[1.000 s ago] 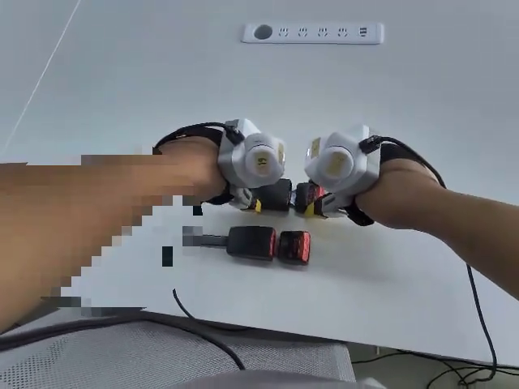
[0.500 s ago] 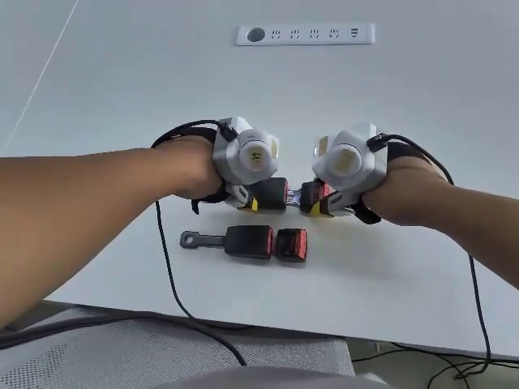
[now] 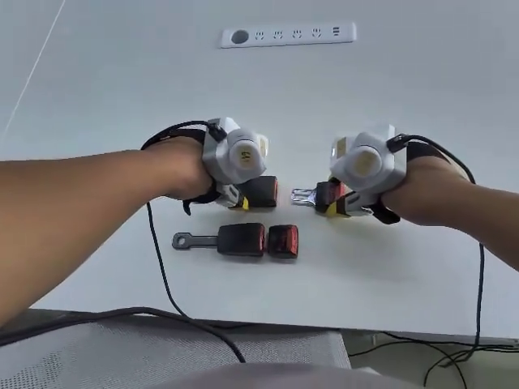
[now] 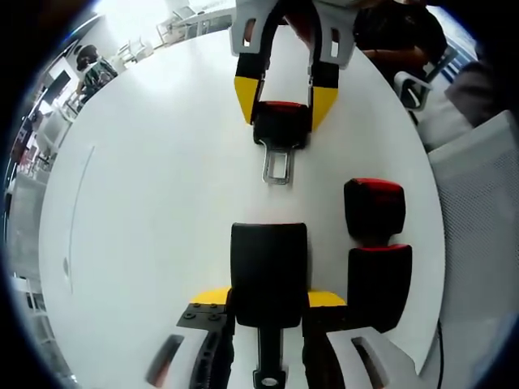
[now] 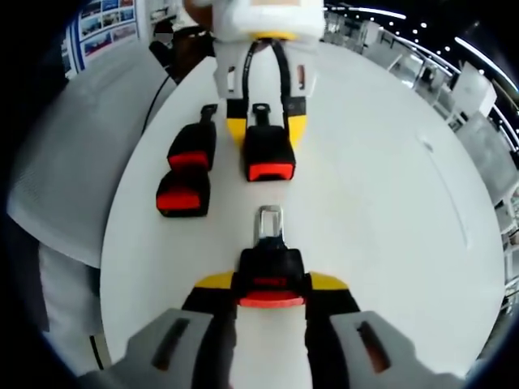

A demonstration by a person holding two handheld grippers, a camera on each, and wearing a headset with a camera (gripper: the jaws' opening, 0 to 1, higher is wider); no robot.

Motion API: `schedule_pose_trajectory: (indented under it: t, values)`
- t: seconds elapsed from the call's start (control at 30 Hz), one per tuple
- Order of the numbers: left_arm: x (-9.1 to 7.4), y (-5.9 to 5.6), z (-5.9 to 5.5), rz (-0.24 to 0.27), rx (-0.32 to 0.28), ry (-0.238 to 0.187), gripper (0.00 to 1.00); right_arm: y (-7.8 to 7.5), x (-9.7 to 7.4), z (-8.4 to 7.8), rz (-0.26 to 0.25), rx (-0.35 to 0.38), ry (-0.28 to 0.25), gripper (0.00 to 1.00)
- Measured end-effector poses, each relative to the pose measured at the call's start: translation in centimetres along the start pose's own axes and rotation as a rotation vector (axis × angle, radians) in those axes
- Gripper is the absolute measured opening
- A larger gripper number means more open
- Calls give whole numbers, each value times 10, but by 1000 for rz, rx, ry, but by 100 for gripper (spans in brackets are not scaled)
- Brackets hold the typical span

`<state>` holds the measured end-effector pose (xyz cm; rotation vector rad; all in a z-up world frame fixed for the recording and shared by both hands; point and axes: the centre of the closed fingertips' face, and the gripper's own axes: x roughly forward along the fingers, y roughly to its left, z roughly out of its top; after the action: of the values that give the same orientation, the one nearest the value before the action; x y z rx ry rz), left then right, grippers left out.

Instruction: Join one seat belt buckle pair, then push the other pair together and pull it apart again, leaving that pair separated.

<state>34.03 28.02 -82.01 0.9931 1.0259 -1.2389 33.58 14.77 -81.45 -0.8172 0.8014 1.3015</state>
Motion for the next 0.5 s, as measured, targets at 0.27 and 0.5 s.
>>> schedule_pose_trajectory:
  t: [0.27,0.5]
  values:
    - [0,1,0,6,-2,2,32,-3,-18,-32,-31,3,29,31]
    - [1,1,-1,10,-6,-5,32,-5,-32,-59,-50,39,57,32]
